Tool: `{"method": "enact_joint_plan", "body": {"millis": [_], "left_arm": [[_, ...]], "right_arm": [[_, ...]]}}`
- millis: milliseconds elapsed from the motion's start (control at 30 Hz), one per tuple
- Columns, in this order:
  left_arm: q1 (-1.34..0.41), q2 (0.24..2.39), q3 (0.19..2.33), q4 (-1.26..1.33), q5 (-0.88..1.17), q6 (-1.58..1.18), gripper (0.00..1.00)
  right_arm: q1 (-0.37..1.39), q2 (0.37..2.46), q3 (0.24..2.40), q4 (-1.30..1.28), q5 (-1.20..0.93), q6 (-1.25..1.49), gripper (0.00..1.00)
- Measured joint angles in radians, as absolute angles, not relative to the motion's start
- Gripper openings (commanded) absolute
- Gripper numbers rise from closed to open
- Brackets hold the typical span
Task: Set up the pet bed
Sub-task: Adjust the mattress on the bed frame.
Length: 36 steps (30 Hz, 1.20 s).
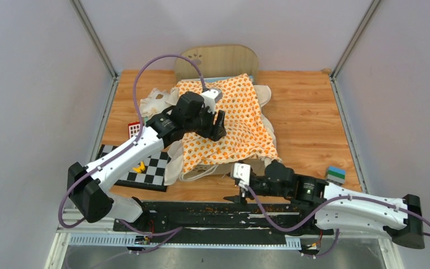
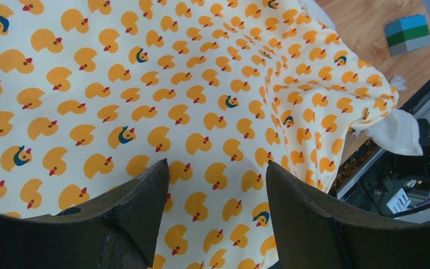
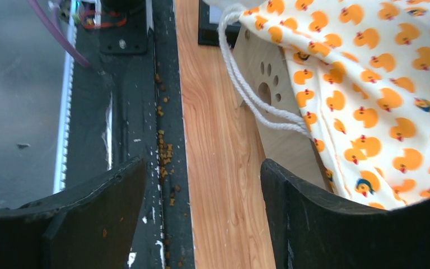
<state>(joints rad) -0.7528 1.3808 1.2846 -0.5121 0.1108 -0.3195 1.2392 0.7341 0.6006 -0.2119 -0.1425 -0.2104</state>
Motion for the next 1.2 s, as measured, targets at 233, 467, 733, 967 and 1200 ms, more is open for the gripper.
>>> {"method": "enact_joint_plan", "body": {"millis": [233, 467, 733, 967, 1200], "left_arm": [[-0.702, 1.414, 1.274, -0.496, 0.17, -0.307, 0.73], [-0.679, 1.422, 1.27, -0.496, 0.213, -0.292, 0.73], [-0.621, 1.422, 1.242, -0.483, 0.301, -0.289, 0.73], [-0.601, 1.42, 1.219, -0.48, 0.342, -0.281, 0.73], [-0.568, 1.42, 1.193, -0.481, 0.388, -0.28, 0.72]], "right_arm": [[1.265, 0.879, 0.6, -0.149, -0.132, -0.322, 0.75], [1.283, 0.928, 0.584, -0.074, -0.15, -0.395, 0.76], [1.316, 0.984, 0.582, -0.017, -0.151, -0.47, 0.75], [1.359, 1.038, 0.582, 0.03, -0.153, -0.537, 0.74], [1.363, 1.097, 0.582, 0.06, -0.162, -0.598, 0.73]]}}
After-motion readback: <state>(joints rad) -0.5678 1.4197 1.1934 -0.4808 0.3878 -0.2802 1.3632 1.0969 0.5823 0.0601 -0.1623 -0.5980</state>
